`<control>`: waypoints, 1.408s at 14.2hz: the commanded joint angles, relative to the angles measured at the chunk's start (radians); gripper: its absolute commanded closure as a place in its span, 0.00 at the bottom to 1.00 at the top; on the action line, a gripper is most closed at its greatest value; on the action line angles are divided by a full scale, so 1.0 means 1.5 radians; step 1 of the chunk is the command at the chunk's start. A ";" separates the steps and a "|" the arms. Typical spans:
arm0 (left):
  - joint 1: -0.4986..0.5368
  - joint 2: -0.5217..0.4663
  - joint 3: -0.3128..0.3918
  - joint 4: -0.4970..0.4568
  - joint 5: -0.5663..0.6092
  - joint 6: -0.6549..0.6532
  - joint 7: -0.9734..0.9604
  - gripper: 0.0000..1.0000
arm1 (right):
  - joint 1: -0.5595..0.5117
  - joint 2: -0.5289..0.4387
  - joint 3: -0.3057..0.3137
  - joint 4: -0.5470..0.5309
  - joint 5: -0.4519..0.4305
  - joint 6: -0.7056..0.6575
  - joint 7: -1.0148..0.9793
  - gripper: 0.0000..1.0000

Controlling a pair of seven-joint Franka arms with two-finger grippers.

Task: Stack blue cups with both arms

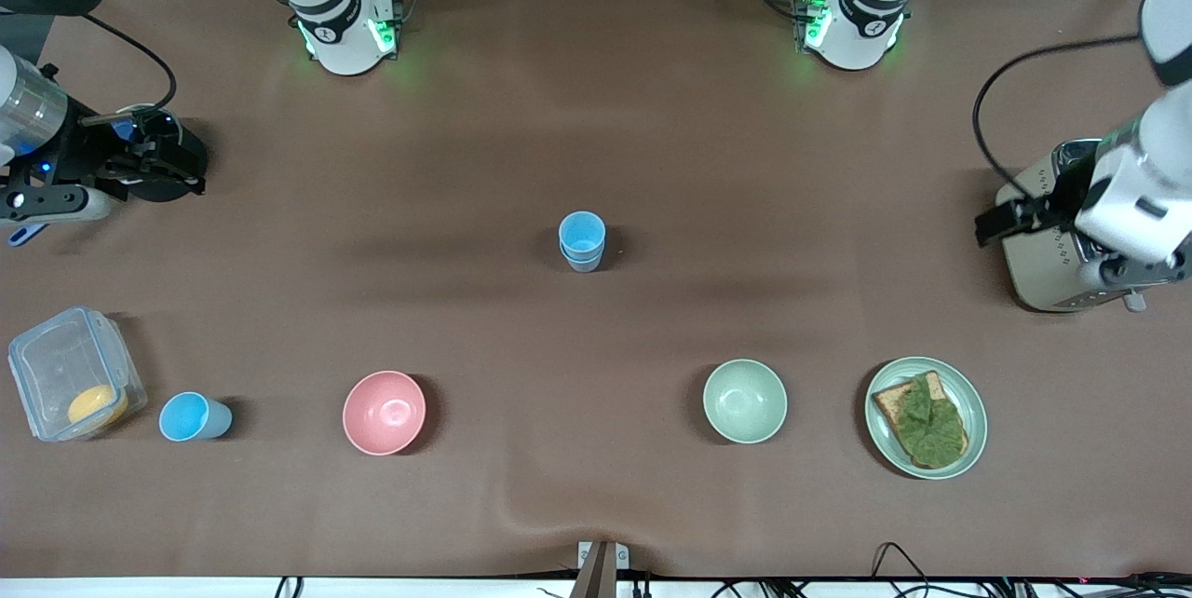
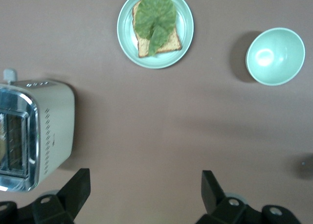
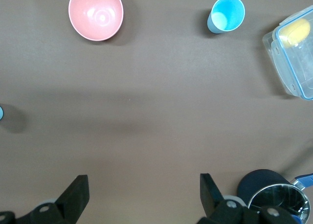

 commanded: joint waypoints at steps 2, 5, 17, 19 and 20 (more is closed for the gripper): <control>-0.008 -0.088 0.011 -0.074 -0.020 -0.007 -0.006 0.00 | -0.011 0.003 0.011 0.007 -0.004 -0.009 -0.005 0.00; -0.006 -0.122 0.011 -0.097 -0.036 -0.005 -0.015 0.00 | -0.013 0.004 0.010 0.007 -0.004 -0.008 -0.006 0.00; -0.001 -0.143 0.012 -0.103 -0.035 -0.019 0.001 0.00 | -0.017 0.009 0.008 0.007 -0.003 -0.014 -0.005 0.00; 0.000 -0.140 0.012 -0.102 -0.035 -0.019 0.003 0.00 | -0.017 0.010 0.008 0.008 -0.003 -0.013 -0.006 0.00; 0.001 -0.140 0.012 -0.102 -0.035 -0.019 0.020 0.00 | -0.016 0.010 0.008 0.008 0.000 -0.013 -0.006 0.00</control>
